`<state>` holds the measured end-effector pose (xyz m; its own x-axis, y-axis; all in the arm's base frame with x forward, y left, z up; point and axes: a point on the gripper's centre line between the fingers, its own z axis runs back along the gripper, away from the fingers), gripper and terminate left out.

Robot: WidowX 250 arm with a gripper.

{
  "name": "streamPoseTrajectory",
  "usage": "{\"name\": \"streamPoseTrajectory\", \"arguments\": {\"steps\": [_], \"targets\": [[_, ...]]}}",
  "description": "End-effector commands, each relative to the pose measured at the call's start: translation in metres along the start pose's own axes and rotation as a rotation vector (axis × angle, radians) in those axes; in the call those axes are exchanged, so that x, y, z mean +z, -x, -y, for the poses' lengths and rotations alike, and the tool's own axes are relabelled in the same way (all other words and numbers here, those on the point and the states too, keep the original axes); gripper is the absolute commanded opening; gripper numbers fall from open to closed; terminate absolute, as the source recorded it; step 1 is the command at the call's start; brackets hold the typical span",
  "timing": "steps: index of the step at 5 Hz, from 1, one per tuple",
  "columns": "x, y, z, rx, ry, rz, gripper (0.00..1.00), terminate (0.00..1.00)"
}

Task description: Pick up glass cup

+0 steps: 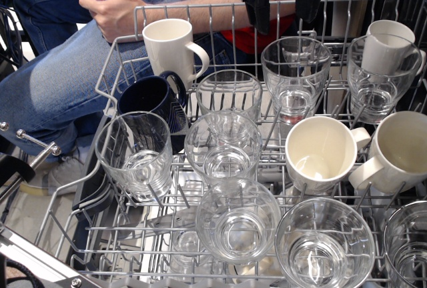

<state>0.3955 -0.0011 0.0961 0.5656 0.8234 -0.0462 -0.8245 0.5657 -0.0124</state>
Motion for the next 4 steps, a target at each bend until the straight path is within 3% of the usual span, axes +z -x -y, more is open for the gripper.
{"name": "streamPoseTrajectory", "arguments": {"steps": [1,2,4], "targets": [[0.0,0.0,0.0,0.0,0.0,0.0,1.0,0.0],[-0.015,0.004,0.0,0.084,0.051,0.03,1.0,0.0],[-0.018,-0.007,0.024,0.2,0.159,0.034,1.0,0.0]]}}
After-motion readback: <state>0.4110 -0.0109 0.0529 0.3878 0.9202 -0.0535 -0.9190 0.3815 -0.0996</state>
